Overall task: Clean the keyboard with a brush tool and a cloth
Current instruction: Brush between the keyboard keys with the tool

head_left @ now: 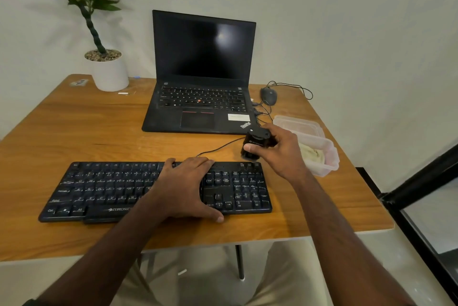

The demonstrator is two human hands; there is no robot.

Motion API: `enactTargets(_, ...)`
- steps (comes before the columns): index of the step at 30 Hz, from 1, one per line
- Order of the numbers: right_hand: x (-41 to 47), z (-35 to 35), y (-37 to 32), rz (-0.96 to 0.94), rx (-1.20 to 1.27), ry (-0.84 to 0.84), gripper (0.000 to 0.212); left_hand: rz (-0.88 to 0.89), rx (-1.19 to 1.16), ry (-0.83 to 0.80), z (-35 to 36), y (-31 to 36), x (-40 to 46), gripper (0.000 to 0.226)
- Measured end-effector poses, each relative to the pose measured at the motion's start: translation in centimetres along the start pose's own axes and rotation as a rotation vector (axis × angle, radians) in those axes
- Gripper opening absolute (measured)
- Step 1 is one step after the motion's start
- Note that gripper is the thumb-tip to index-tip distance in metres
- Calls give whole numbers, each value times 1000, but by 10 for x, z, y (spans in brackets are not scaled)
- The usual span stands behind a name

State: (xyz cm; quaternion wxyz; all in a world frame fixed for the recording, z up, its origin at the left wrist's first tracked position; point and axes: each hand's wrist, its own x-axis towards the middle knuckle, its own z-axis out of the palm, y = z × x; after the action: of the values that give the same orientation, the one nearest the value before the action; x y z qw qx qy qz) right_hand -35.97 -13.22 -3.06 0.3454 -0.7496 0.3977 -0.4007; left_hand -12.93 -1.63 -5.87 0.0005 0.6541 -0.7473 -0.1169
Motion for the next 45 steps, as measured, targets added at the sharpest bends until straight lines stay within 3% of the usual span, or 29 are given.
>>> enactTargets(5, -3, 20, 0, 6, -28, -75, 35, 3, -2, 11, 1, -1, 1, 140)
enactTargets(11, 1, 2, 5, 3, -61, 31, 35, -1, -14, -2, 0, 0, -1, 138)
enactTargets(18, -6, -11, 11, 3, -132, -9, 33, 7, -14, 5, 1, -1, 0, 139)
enactTargets(23, -7, -20, 12, -20, -56, 103, 33, 0, -27, 2, 0, 0, -1, 139)
enactTargets(28, -9, -13, 15, 8, -68, 4, 31, 3, -10, 4, 0, 0, 0, 138)
enactTargets(40, 1, -6, 13, 40, -114, 19, 37, -3, -17, -9, -1, 1, -1, 139)
enactTargets(45, 2, 5, 4, 13, -23, 40, 36, -13, -15, -11, 0, 3, -1, 137)
